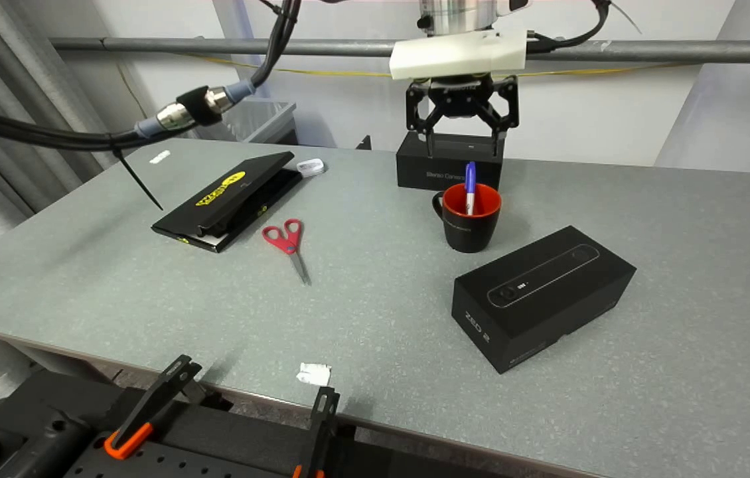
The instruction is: Remove the marker out of the cup and put it on the table
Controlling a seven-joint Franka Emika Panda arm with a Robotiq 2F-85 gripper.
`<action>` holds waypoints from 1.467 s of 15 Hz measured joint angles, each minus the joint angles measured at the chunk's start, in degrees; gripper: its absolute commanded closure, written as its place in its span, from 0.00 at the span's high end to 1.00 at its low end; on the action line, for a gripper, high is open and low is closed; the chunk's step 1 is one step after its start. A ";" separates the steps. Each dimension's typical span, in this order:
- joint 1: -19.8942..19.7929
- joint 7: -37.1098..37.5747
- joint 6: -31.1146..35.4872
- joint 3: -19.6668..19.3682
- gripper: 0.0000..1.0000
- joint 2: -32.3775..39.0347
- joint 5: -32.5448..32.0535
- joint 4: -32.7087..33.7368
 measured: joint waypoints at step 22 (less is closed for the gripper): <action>-4.90 0.40 0.09 3.70 0.01 10.00 0.50 8.77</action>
